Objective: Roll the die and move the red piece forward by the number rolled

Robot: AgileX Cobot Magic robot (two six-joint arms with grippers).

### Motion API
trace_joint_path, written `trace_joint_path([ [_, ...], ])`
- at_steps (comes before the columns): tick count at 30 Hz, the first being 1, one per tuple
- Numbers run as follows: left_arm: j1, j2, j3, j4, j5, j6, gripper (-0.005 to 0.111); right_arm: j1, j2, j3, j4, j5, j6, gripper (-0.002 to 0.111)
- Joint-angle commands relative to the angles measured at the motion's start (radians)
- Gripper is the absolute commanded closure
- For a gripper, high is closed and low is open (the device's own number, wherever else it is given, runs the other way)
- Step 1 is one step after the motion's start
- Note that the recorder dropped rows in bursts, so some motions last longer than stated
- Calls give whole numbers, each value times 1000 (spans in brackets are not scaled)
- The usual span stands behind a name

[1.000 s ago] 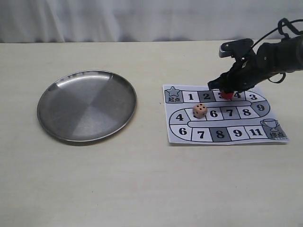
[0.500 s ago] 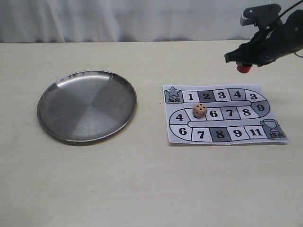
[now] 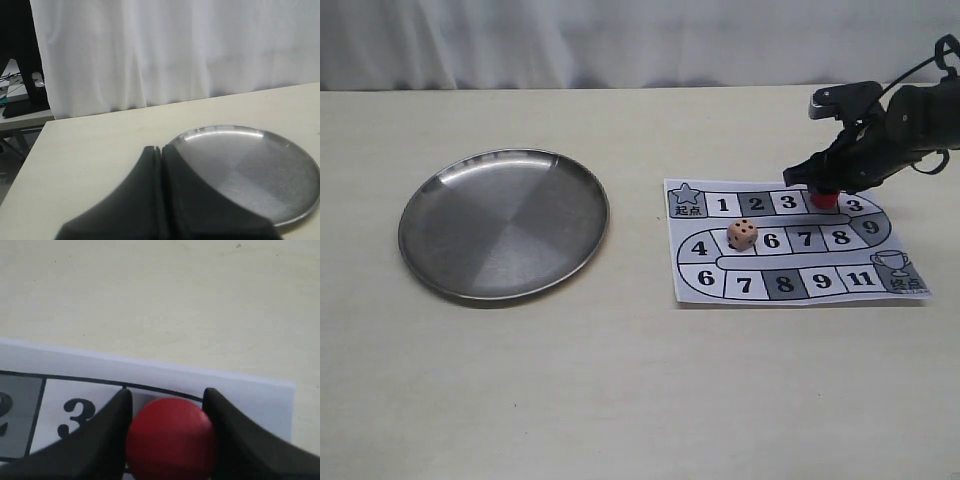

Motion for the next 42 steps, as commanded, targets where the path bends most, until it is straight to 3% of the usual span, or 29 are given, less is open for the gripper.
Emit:
trace_joint_path([
  [1, -4, -5, 2, 0, -9, 1, 107, -3, 28, 8, -9, 63, -4, 104],
  [6, -4, -5, 2, 0, -9, 1, 107, -3, 28, 8, -4, 68, -4, 102],
  [8, -4, -5, 2, 0, -9, 1, 107, -3, 28, 8, -4, 68, -4, 95],
  [16, -4, -5, 2, 0, -9, 1, 107, -3, 6, -22, 40, 70, 23, 27],
  [21, -4, -5, 2, 0, -9, 1, 107, -3, -101, -97, 67, 153, 28, 14],
  [30, -4, -5, 2, 0, -9, 1, 107, -5, -436, -207, 12, 399, 22, 19],
  [32, -4, -5, 2, 0, -9, 1, 107, -5, -515, -196, 7, 400, 22, 32],
  [38, -4, -5, 2, 0, -9, 1, 107, -5, -720, -116, 12, 392, 25, 99],
  [42, -4, -5, 2, 0, -9, 1, 107, -5, -848, 4, 19, 316, 26, 104],
])
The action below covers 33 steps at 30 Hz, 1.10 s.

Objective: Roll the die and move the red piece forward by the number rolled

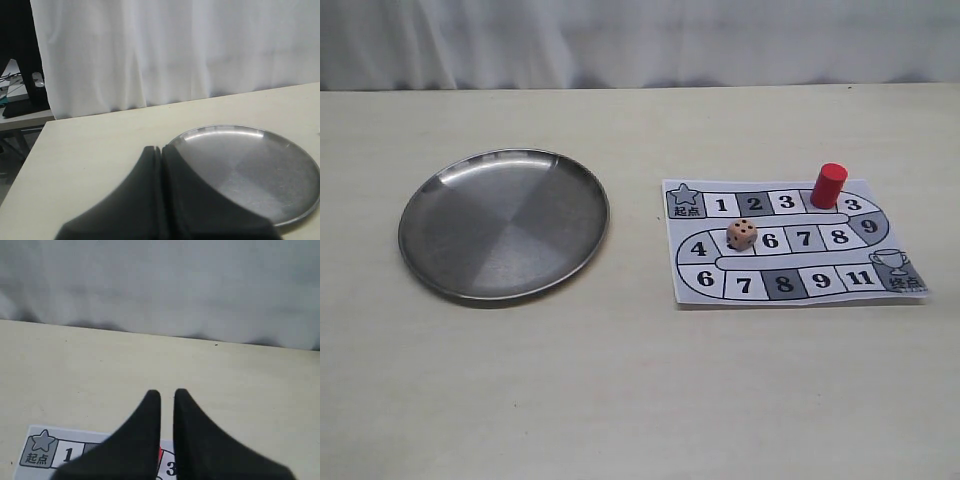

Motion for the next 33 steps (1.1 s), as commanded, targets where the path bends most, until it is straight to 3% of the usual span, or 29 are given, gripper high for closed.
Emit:
trace_joint_path([
  [1, -4, -5, 2, 0, -9, 1, 107, -5, -157, 148, 21, -112, 0, 104],
  [9, -4, -5, 2, 0, -9, 1, 107, -3, -490, 587, 253, -546, -9, 104],
  [13, -4, -5, 2, 0, -9, 1, 107, -3, -631, 844, 261, -729, -9, 104],
  [24, -4, -5, 2, 0, -9, 1, 107, -3, -814, 1284, 225, -873, 6, 104],
  [33, -4, -5, 2, 0, -9, 1, 107, 12, -917, 1343, 180, -786, 82, 104],
])
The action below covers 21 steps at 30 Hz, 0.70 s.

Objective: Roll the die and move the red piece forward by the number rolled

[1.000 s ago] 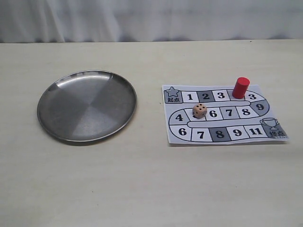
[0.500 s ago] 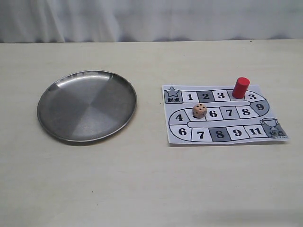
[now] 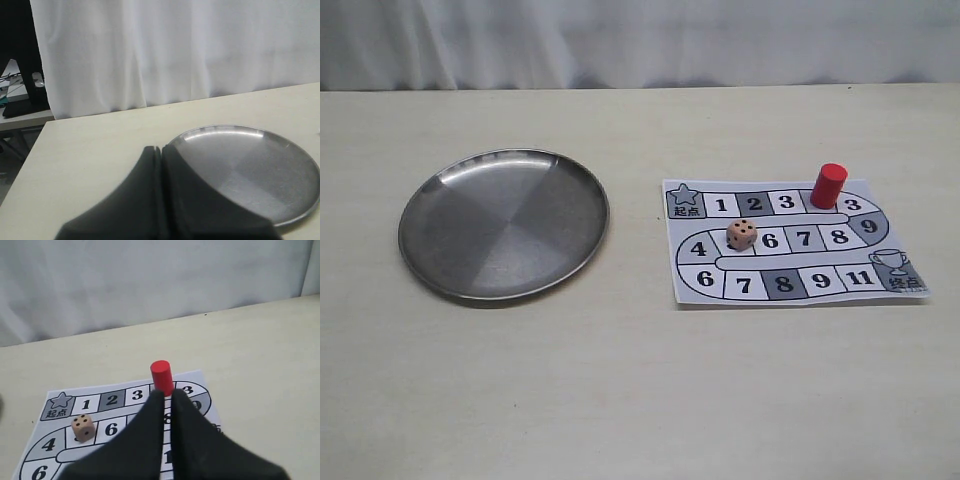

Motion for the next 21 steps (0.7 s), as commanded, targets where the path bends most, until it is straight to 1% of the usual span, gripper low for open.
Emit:
trace_joint_path([
  [1, -4, -5, 2, 0, -9, 1, 107, 30, -71, 17, -52, 41, 33, 104],
  [4, -4, -5, 2, 0, -9, 1, 107, 82, -135, 54, -70, 34, 47, 104],
  [8, -4, -5, 2, 0, -9, 1, 107, 150, -223, 59, -70, 44, 47, 104],
  [10, -4, -5, 2, 0, -9, 1, 107, 183, -273, 59, -70, 122, 47, 104],
  [12, -4, -5, 2, 0, -9, 1, 107, 193, -301, 59, -70, 159, 47, 104],
  [15, -4, -5, 2, 0, -9, 1, 107, 193, -313, 59, -67, 166, 47, 104],
  [16, -4, -5, 2, 0, -9, 1, 107, 188, -350, 59, -67, 197, 44, 104],
  [18, -4, -5, 2, 0, -9, 1, 107, 143, -461, 59, -67, 235, 24, 104],
  [19, -4, -5, 2, 0, -9, 1, 107, 100, -516, 59, -67, 257, 24, 104],
  [21, -4, -8, 2, 0, -5, 1, 107, 63, -516, 59, -69, 259, 15, 104],
])
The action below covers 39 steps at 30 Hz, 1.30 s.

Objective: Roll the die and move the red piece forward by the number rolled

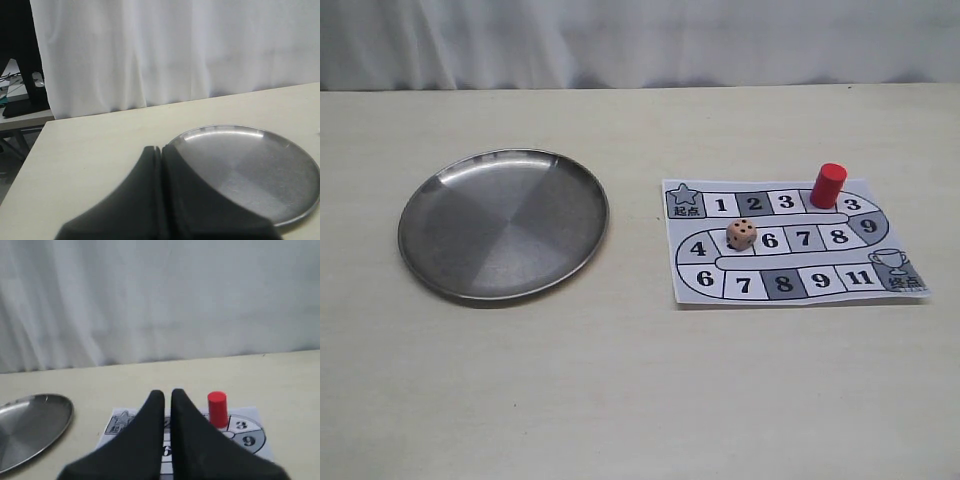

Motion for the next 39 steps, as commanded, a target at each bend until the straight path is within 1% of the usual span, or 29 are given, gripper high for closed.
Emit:
trace_joint_path([
  [1, -4, -8, 2, 0, -5, 1, 107, -82, -34, 3, -10, 49, -18, 104],
  [4, -4, -7, 2, 0, -3, 1, 107, -144, -34, 3, -8, 117, -21, 104],
  [7, -4, -7, 2, 0, -1, 1, 107, -157, -34, 3, -8, 117, -21, 104],
  [12, -4, -7, 2, 0, -1, 1, 107, -154, -34, 3, -38, 150, -23, 104],
  [39, -4, -7, 2, 0, -3, 1, 107, -154, -34, 3, -38, 144, -21, 104],
])
